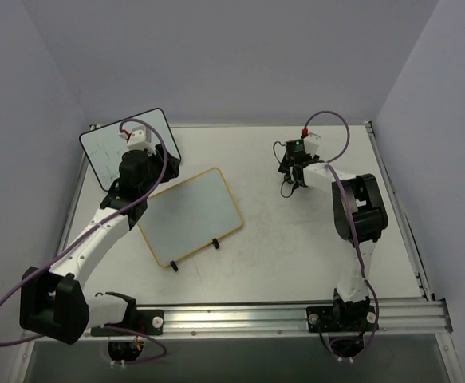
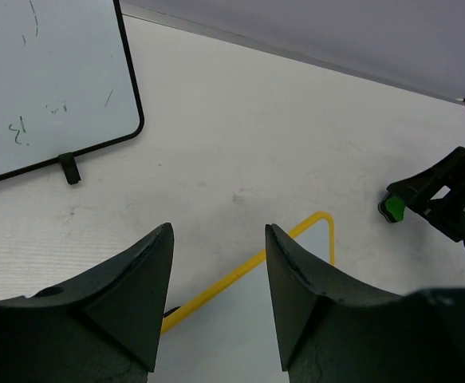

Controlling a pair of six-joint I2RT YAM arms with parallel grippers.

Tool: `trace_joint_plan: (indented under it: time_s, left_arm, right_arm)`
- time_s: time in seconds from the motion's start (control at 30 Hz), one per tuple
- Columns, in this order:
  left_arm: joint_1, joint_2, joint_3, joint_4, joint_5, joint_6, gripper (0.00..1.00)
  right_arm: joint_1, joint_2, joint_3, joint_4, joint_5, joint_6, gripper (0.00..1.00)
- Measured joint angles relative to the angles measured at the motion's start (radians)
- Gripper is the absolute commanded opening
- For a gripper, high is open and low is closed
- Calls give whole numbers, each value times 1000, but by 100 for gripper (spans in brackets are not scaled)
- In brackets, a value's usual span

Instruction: Erase the whiteboard

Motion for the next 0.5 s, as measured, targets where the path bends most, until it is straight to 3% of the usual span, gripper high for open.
trace_joint_plan:
  time_s: [0.03, 0.3, 0.4, 0.5]
  left_arm:
    - [0, -5, -4, -2, 3, 0, 58]
    - [-4, -12, -30, -26, 24, -7, 58]
    - [-4, -36, -30, -47, 40, -14, 59]
    - [-4, -70, -25, -84, 64, -26, 60]
  right_arm:
    - [-1, 0, 0, -2, 0, -3, 68]
    - [-1, -5, 0, -11, -2, -19, 84]
    - [-1, -35, -8, -20, -3, -24, 98]
    - [1, -101, -24, -29, -5, -35, 100]
